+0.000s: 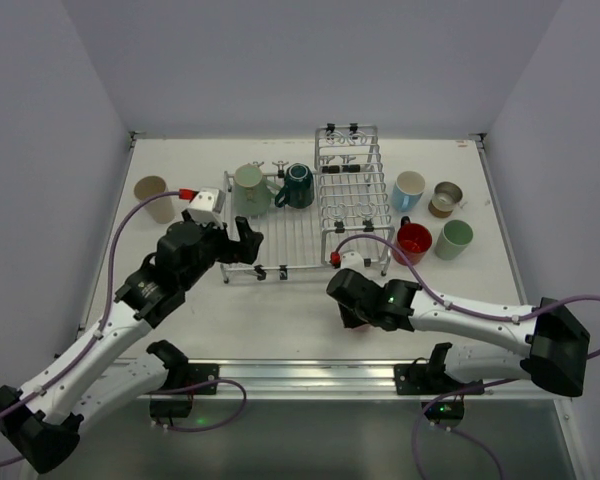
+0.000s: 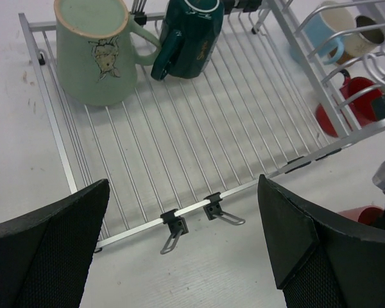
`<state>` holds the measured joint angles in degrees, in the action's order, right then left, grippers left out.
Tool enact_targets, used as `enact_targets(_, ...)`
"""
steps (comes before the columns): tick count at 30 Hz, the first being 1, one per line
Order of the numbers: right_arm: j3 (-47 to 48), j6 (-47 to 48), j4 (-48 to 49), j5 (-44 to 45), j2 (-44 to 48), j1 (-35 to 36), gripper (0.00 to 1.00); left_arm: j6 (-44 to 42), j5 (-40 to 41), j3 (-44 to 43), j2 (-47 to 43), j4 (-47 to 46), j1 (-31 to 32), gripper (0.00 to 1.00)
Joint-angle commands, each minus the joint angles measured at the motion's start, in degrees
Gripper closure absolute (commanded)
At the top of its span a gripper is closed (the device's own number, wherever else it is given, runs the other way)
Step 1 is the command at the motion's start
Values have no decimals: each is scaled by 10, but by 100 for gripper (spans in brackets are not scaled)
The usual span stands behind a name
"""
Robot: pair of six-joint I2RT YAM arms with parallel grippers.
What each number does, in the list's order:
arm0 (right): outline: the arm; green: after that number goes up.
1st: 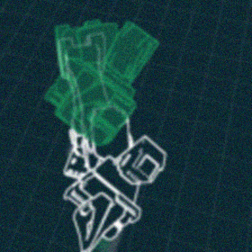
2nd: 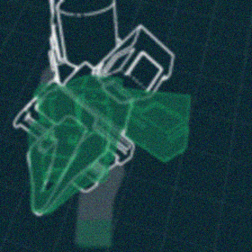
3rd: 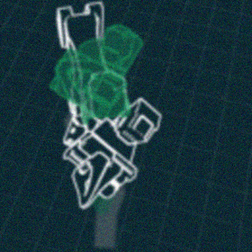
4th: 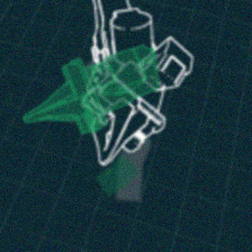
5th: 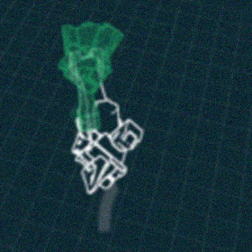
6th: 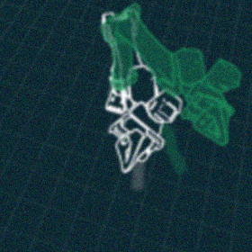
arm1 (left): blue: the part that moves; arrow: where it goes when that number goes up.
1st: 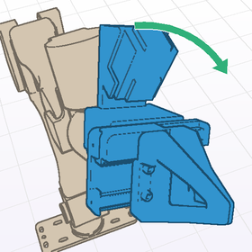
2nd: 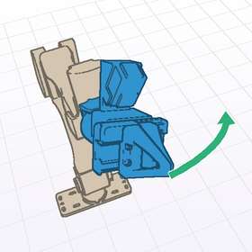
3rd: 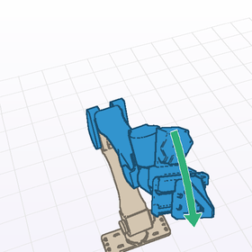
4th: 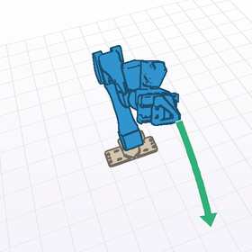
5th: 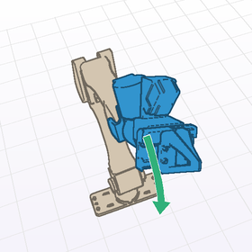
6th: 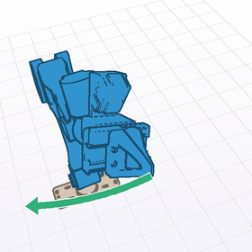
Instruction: Unload the cups from the dish rack
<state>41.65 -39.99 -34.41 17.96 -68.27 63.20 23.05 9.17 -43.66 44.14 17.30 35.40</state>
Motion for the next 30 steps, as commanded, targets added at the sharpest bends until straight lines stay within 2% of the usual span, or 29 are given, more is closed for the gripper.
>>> enact_targets(1,-3,-2,29,-4,5,0,74,17,37,-30,38,-29,1,0)
enact_targets(3,-1,2,27,-4,10,-1,68,16,60,-36,62,-38,1,0)
enact_targets(4,1,2,23,-2,13,-1,61,16,63,-40,72,-41,0,0)
enact_targets(6,9,5,9,3,25,-1,54,18,60,-57,96,-42,0,0)
enact_targets(7,12,5,5,8,31,0,46,17,63,-62,105,-42,-1,0)
enact_targets(9,21,9,-5,11,58,-1,37,15,92,-77,132,-52,-5,0)
enact_targets(10,26,9,-7,13,67,0,28,9,98,-83,144,-52,-9,0)
enact_targets(14,33,16,-14,15,117,0,12,8,103,-116,202,-61,-32,0)
enact_targets(19,32,16,-29,22,189,1,10,-38,48,-150,257,-123,-32,1)
enact_targets(23,18,18,-19,26,247,3,10,-102,-11,-198,308,-143,-34,11)
enact_targets(25,12,21,-5,23,268,2,11,-135,-59,-219,333,-161,-37,12)
enact_targets(30,-15,36,48,12,349,2,12,-164,-133,-284,404,-177,-53,7)
